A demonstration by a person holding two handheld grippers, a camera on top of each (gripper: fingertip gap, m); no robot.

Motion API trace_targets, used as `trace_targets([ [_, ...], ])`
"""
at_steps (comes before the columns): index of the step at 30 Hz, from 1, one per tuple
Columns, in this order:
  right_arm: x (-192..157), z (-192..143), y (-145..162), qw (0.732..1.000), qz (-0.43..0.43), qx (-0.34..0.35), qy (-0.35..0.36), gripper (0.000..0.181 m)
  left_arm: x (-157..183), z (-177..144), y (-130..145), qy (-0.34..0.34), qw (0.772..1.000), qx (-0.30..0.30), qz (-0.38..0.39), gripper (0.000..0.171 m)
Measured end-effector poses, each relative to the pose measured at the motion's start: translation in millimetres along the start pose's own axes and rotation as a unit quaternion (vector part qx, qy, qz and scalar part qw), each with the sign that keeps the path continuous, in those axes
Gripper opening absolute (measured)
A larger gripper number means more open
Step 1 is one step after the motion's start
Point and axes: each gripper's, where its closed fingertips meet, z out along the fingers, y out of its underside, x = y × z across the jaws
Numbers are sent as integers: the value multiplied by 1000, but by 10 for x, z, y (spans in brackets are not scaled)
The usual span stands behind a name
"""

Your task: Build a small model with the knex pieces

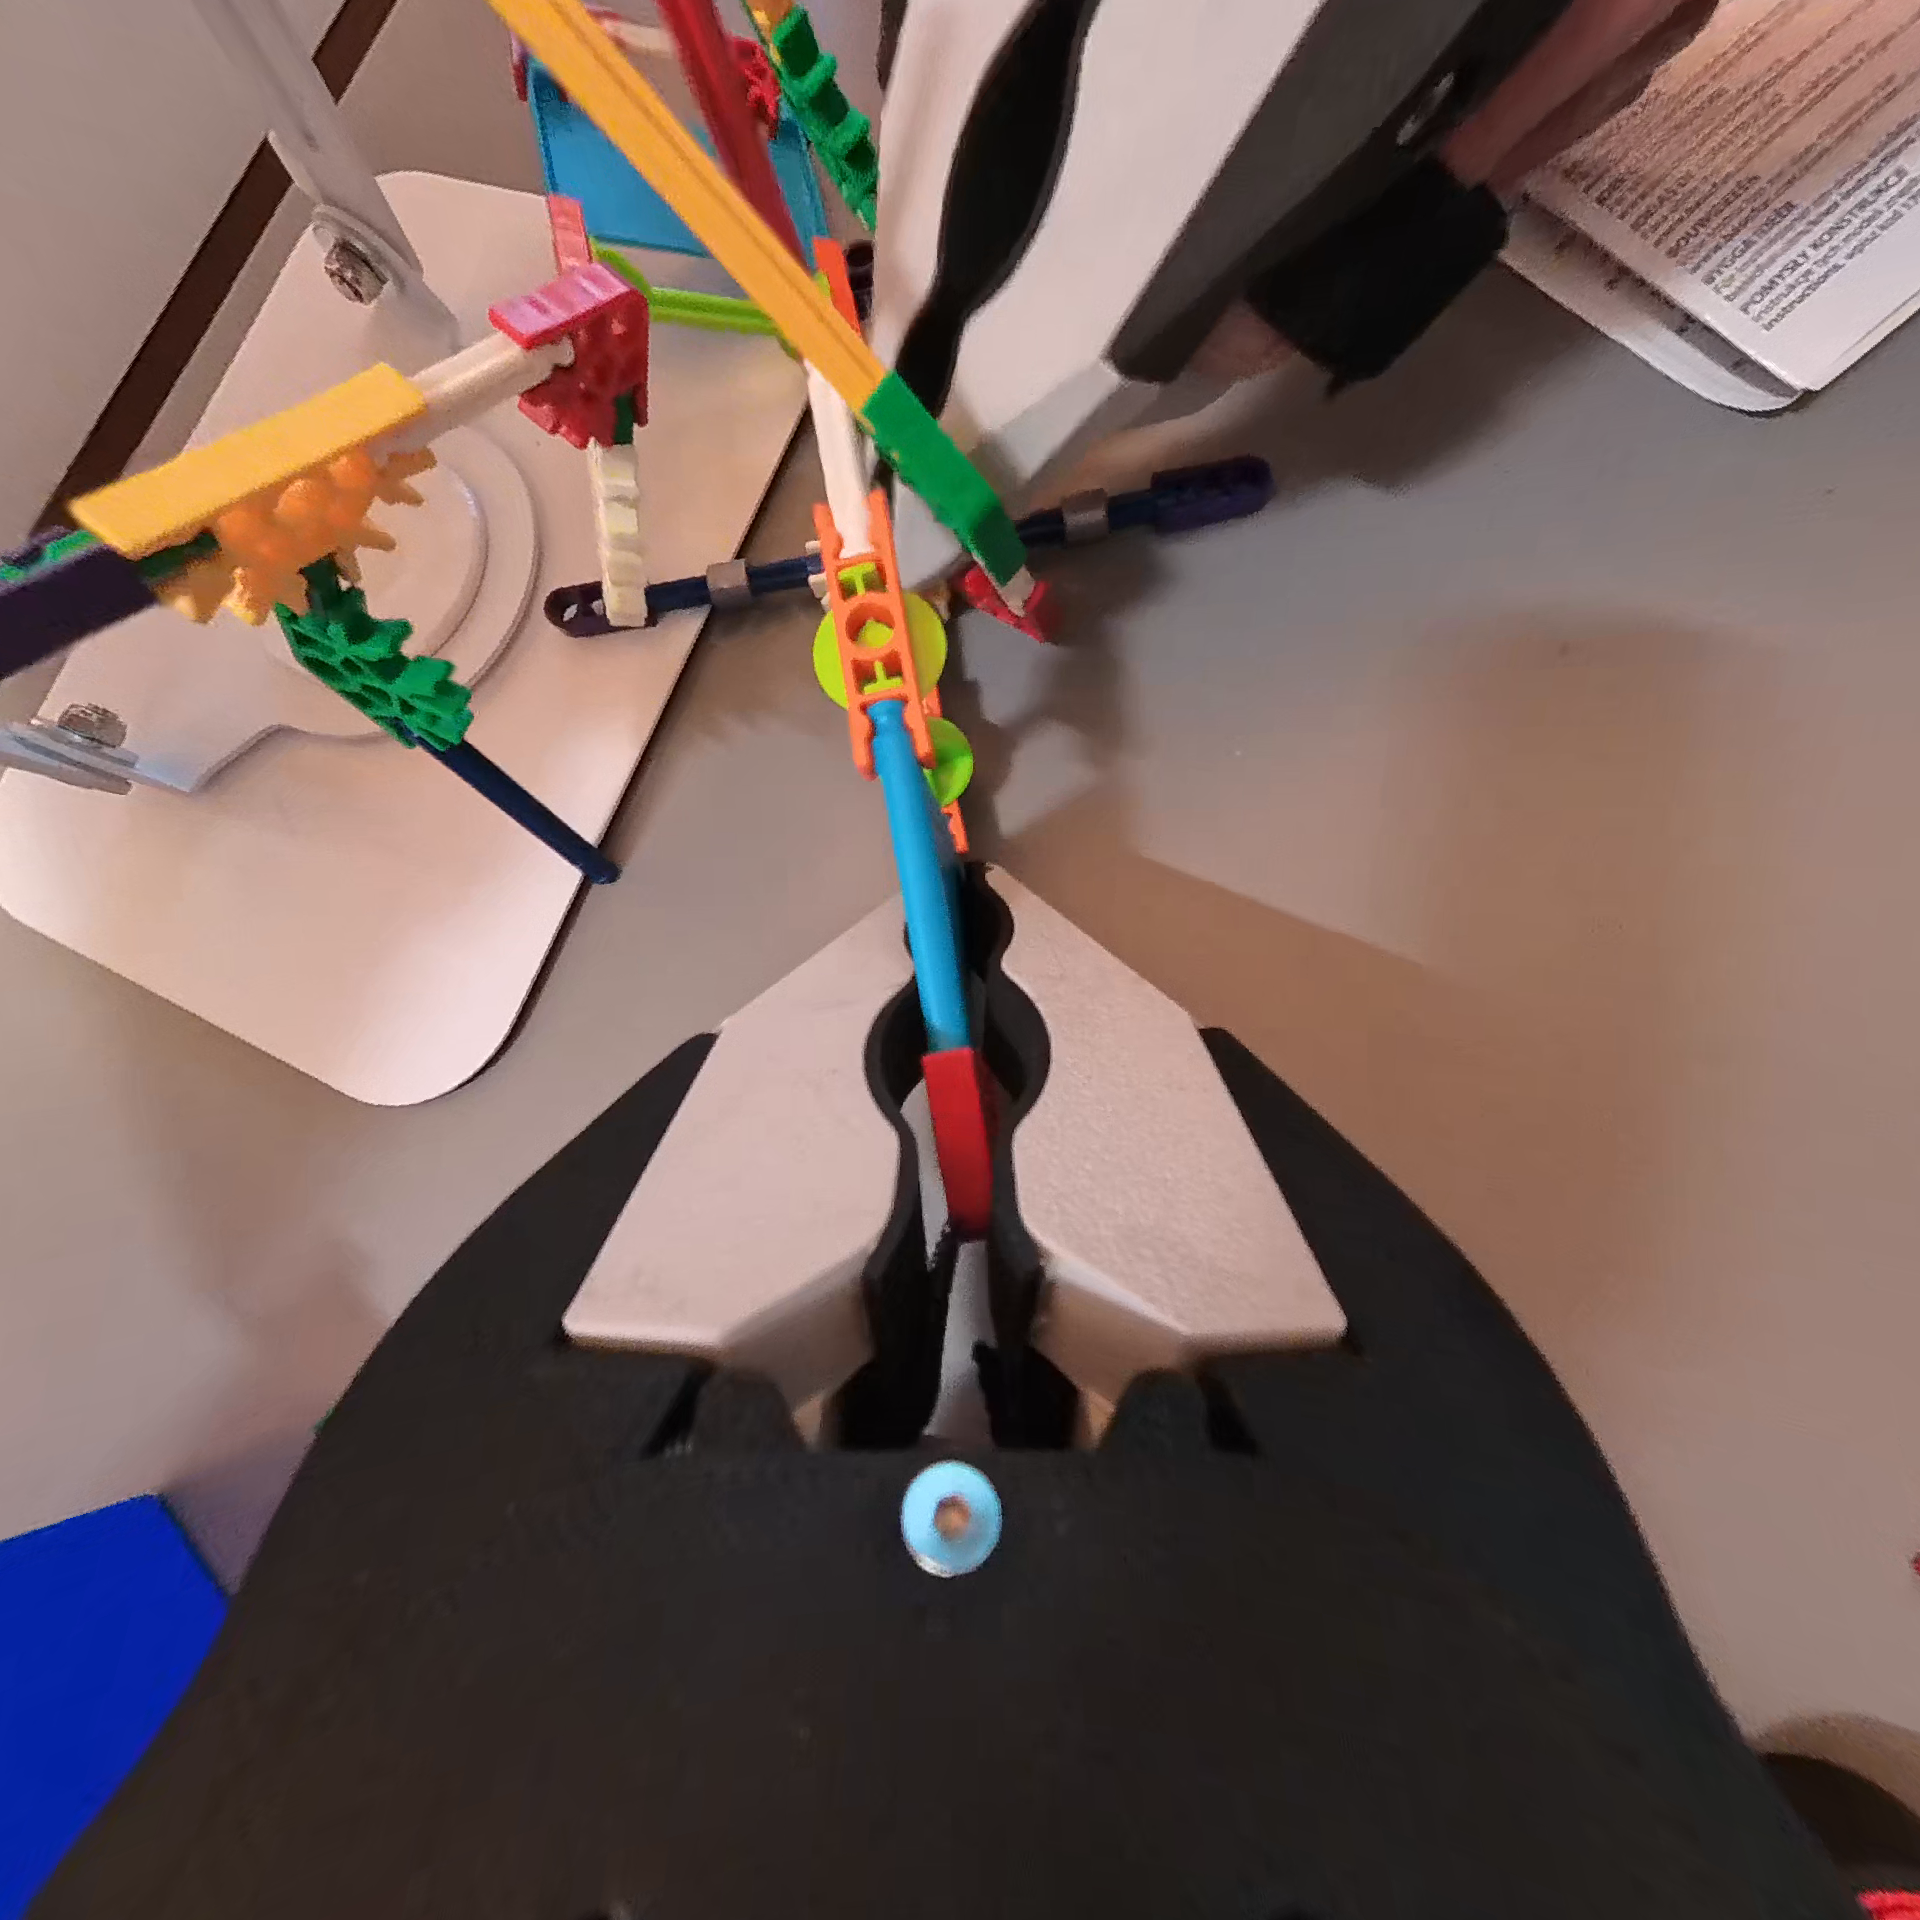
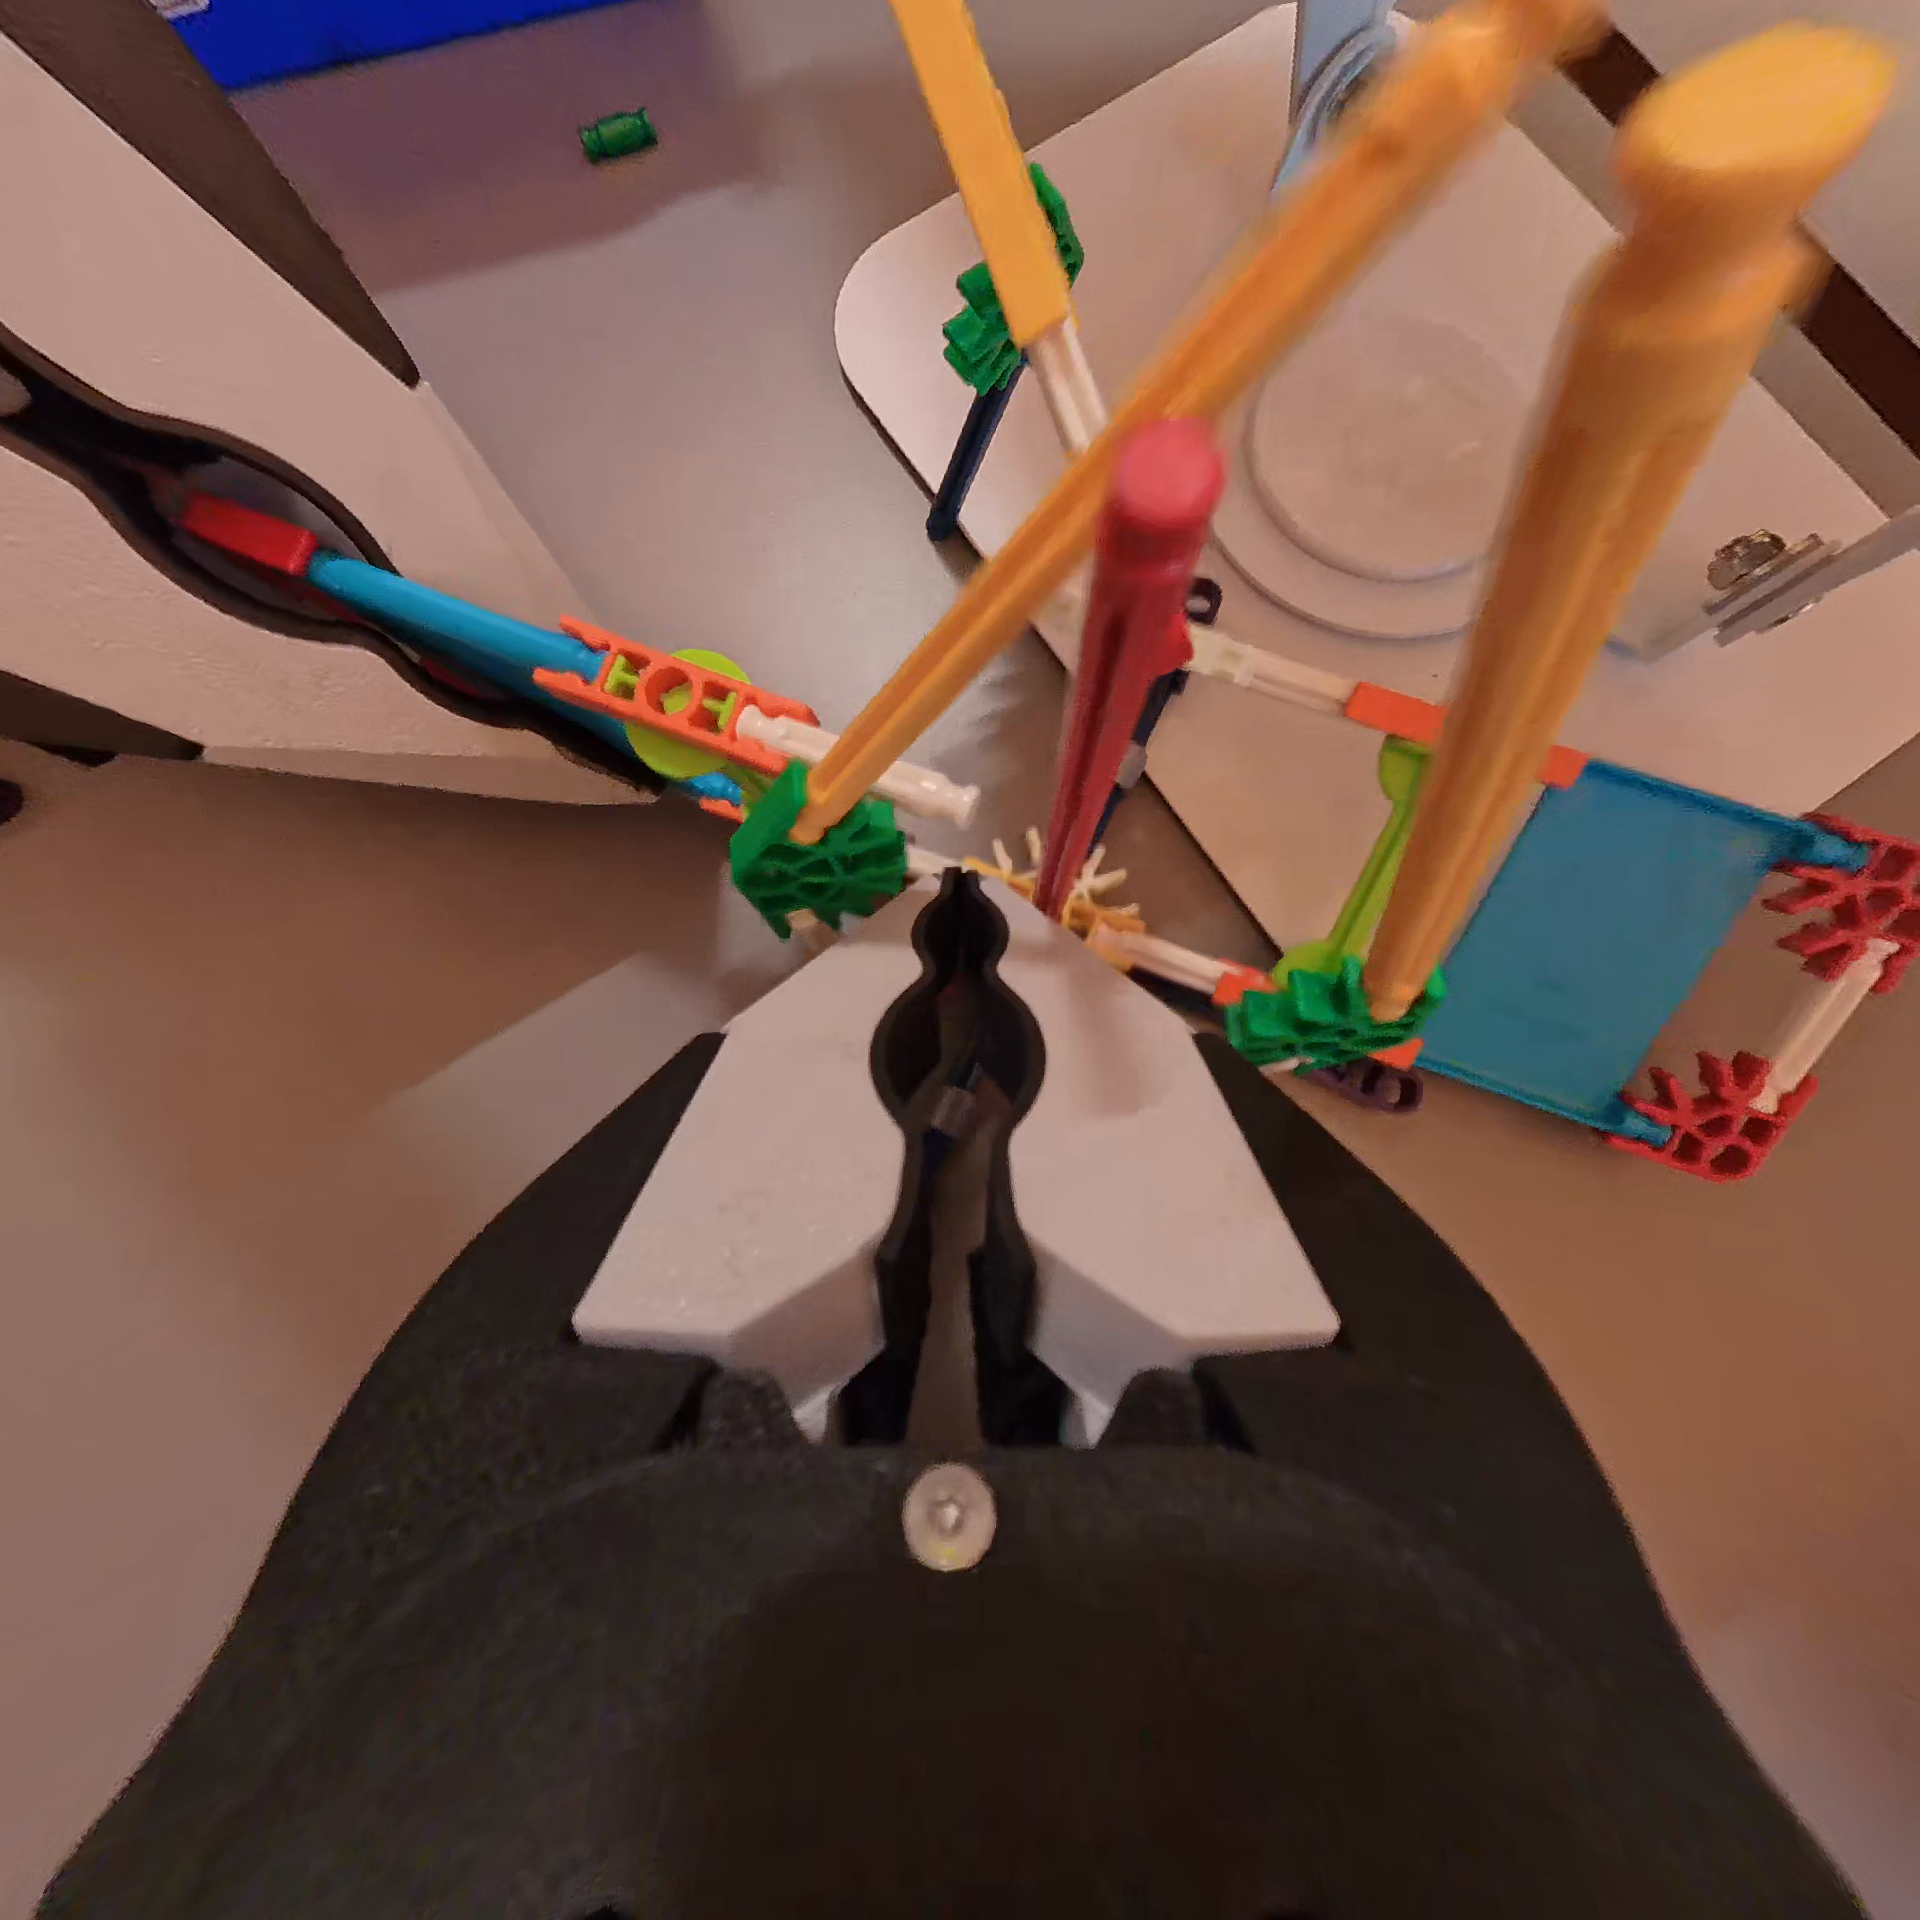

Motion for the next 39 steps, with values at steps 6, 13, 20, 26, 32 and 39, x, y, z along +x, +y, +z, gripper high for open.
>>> trace_targets([
  [6,16,21,13,1000,-7,-13,15,0,12,3,-11,2,1000,-6,7,0],
  [13,40,2,-46,1000,13,15,2,0,-13,17,-1,4,1000,-4,-7,0],
  [20,45,31,-17,1000,-4,-4,20,0,12,19,-19,11,1000,-3,-6,0],
  [26,49,47,14,1000,1,-16,8,0,25,15,-39,14,1000,-4,-8,0],
  [32,43,40,36,999,-15,-25,15,0,30,17,-46,12,1000,-5,-8,0],
  [39,-67,-163,-63,999,-15,7,-34,0,6,-16,-58,12,1000,1,-11,0],
])
